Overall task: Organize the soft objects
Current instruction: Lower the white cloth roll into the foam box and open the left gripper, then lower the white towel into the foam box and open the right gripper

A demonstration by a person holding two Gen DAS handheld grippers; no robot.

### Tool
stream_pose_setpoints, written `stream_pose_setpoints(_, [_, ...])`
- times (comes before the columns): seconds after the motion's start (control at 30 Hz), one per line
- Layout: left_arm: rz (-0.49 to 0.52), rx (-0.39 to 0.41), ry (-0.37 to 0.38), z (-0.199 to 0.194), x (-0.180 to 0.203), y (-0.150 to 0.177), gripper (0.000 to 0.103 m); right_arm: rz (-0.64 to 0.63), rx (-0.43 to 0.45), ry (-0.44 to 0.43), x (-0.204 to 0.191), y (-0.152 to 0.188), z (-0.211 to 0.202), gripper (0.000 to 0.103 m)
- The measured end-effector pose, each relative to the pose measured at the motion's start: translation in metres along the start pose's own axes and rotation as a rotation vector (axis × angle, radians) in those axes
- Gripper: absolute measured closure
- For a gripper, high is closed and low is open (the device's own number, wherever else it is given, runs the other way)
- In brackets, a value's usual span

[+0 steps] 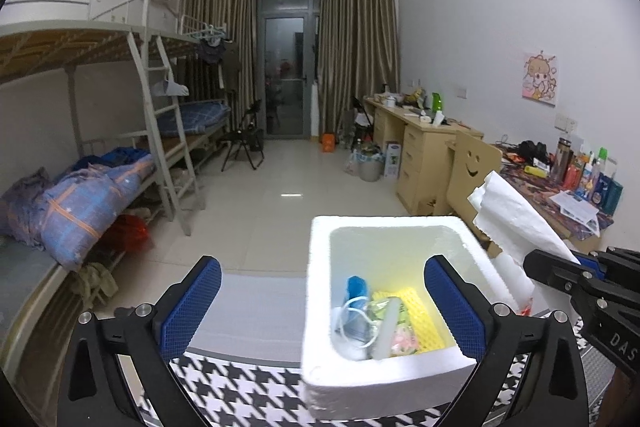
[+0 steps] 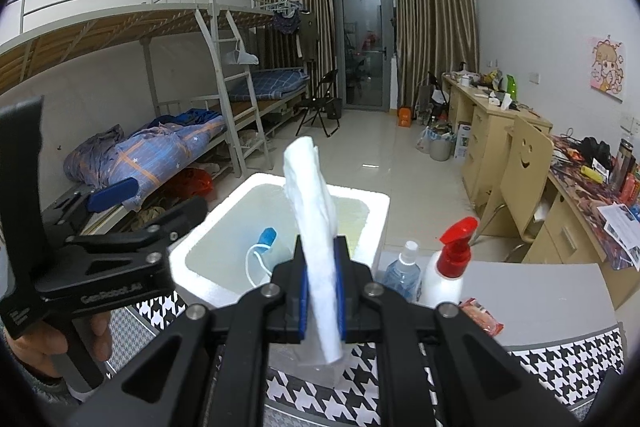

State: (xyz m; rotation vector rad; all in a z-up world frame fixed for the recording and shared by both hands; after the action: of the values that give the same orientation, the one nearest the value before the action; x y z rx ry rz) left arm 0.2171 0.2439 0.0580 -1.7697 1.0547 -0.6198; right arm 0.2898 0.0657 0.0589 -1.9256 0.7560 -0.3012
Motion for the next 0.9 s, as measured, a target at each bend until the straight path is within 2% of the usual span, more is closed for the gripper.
stream_pose_setpoints(0.47, [-0.023, 0.005, -0.041, -0.014, -0.025, 0.009, 0.001, -0.011, -0.025, -0.029, -0.01, -0.007, 0.015, 0.089])
stream_pose_setpoints(0.77, [-0.009, 0.016, -0.097, -0.02, -0.031, 0.018, 0.001, 0.005, -0.054, -0.05, -0.014, -0.009, 0.03, 0.089])
stream_pose_setpoints(0.9, [-0.013, 0.011, -0.101, -0.021, -0.034, 0.022, 0.001, 0.01, -0.068, -0.036, -0.01, -0.008, 0.038, 0.089])
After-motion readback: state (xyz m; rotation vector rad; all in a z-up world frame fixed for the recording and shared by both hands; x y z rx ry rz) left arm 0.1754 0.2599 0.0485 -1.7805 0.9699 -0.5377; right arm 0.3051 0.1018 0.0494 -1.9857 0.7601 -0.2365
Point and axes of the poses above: each gripper's, at about its wrist camera, not at the fingertips, and z roughly the way its jaws point, x to its right, y to its underside, the point moved 1 cm from there along z, roughly the way its jaws point, and after that the axes turned 7 degrees about -y, right-handed, at the moved point
